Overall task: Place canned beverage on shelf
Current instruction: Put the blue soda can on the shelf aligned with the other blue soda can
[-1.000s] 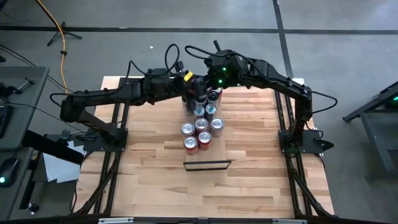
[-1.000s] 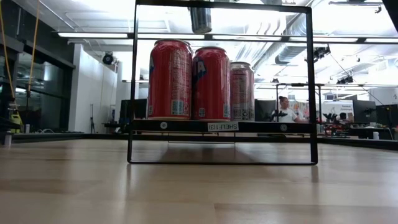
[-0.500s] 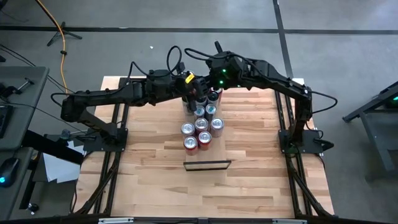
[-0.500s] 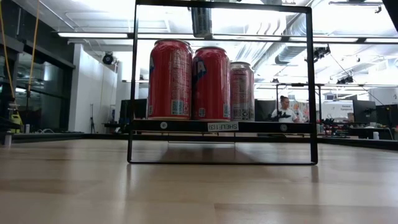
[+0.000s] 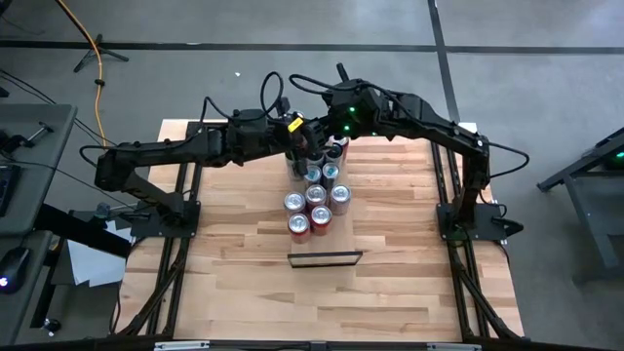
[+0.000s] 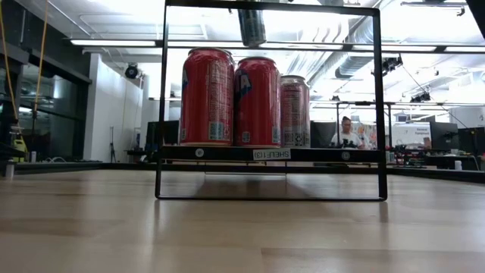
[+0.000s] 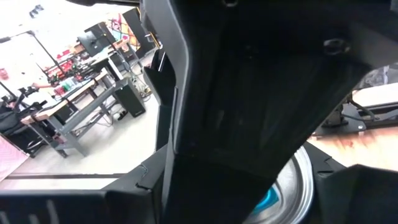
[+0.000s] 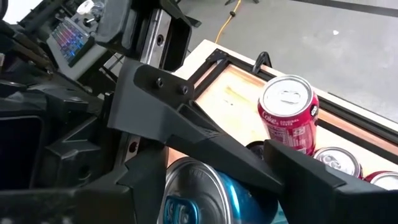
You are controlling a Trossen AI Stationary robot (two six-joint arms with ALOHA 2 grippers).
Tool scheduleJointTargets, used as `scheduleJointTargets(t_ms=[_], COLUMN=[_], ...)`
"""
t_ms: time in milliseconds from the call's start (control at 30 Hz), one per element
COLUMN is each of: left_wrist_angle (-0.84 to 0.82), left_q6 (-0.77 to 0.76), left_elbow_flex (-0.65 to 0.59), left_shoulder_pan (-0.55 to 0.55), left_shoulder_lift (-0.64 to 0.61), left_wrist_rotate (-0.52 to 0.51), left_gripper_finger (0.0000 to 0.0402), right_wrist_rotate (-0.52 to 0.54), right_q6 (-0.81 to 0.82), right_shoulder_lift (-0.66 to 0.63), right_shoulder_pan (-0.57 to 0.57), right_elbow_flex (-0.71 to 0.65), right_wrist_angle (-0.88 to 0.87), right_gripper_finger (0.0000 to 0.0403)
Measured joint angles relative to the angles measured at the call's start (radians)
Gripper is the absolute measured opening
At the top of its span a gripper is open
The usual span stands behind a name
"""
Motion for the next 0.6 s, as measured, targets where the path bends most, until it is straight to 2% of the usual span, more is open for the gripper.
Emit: scheduleJointTargets(t_ms=[100, 467, 600], left_wrist_angle=[0.000, -0.004, -0.064], left_q6=[0.000, 0.024, 0.047], left_elbow_flex=[0.000, 0.004, 0.008], left_shoulder_pan=[0.000, -0.008, -0.019], left_shoulder_lift=[-0.001, -0.004, -0.023], left_wrist_rotate=[0.001, -0.019, -0.032], left_gripper_finger=[0.0165, 0.0166, 0.0166], right_wrist_rotate=[-0.011, -0.046, -0.061], right_q6=[-0.009, -0.021, -0.066], right_shoulder_lift=[-0.001, -0.010, -0.026], right_shoulder_pan=[0.000, -0.001, -0.007], right_elbow_flex=[0.000, -0.003, -0.005], right_wrist_angle=[0.003, 0.040, 0.050], right_gripper_finger=[0.0242, 0.0242, 0.0242])
